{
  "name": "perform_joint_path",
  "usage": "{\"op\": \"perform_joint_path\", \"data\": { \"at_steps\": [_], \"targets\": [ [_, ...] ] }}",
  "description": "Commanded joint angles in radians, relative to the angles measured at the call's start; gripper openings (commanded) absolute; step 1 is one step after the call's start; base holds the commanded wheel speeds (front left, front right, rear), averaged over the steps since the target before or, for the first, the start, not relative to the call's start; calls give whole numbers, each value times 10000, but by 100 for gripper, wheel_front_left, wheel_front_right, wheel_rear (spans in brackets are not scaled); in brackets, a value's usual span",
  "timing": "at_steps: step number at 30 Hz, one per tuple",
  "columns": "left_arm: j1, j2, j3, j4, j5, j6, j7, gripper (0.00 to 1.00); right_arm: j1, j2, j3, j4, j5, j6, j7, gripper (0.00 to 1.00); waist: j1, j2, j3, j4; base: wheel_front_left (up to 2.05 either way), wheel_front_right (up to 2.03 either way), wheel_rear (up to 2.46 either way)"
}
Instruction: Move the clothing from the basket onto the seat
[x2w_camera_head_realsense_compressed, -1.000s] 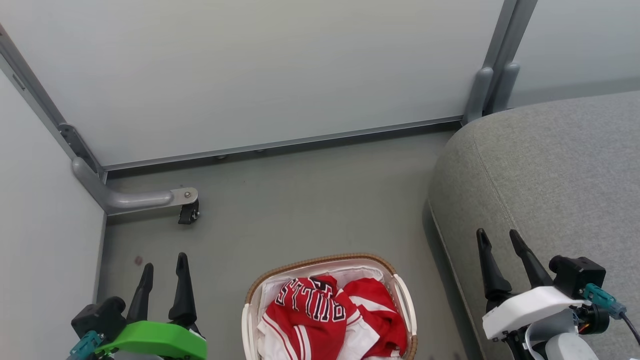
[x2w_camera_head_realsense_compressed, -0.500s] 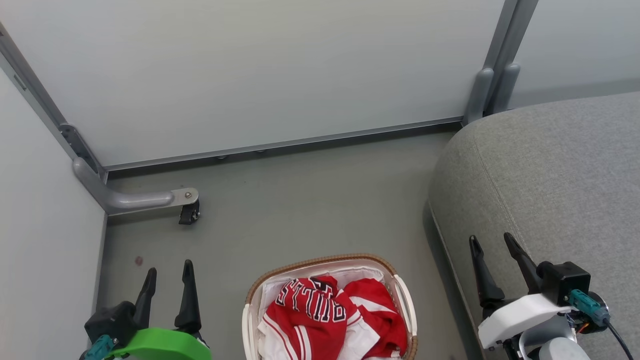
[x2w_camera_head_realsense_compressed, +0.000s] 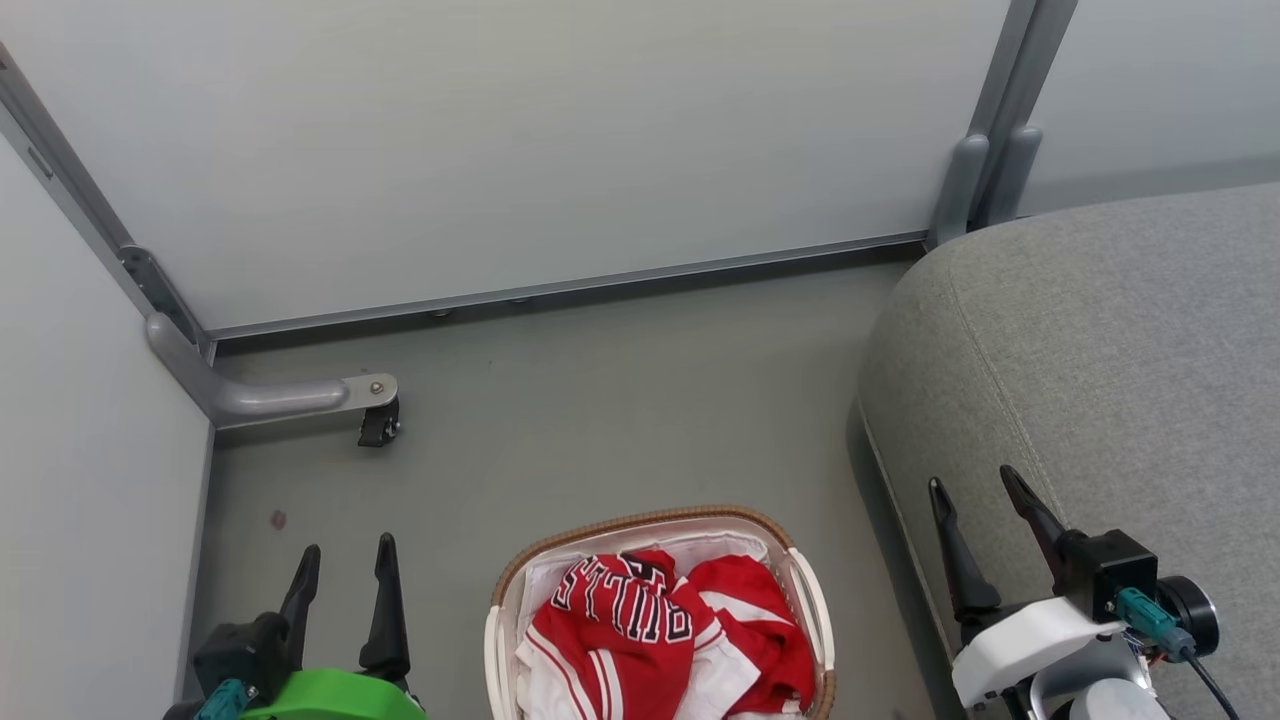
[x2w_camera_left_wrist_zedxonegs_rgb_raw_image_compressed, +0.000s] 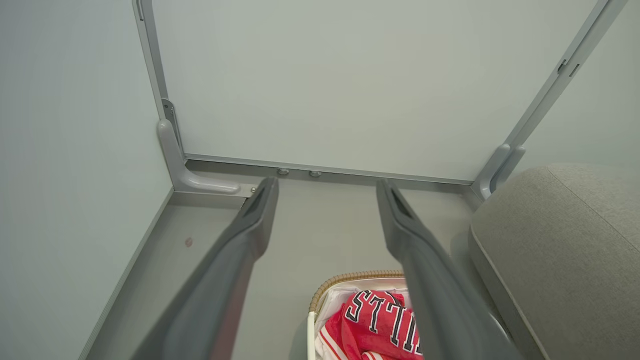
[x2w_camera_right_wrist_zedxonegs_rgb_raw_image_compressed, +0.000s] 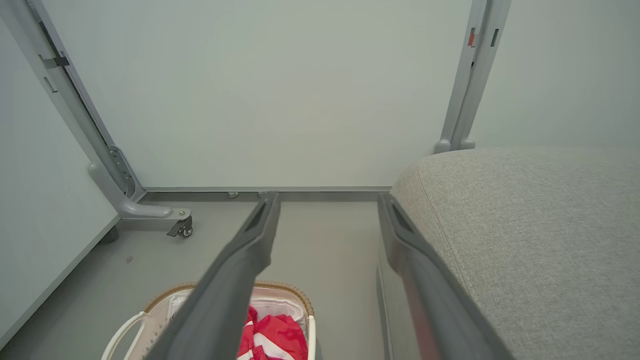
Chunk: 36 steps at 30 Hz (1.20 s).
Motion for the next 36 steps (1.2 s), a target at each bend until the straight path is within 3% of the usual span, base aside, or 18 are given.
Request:
{"op": "perform_joint_path", "data": {
  "at_steps": [1,9,36],
  "targets": [
    [76,76,-26,2,217,-34,-78,100,80,-61,3,9,-240,4,-86,100,0,0,8,4,0,0,0],
    [105,81,-56,83,626,-32,-220,100,82,-68,44,-19,-735,4,-211,100,0,0,35,15,0,0,0],
    [-100,78,-11,112,599,-38,-182,100,-150,-66,127,-197,-598,2,-208,100,0,0,425,-139,0,0,0]
  ]
}}
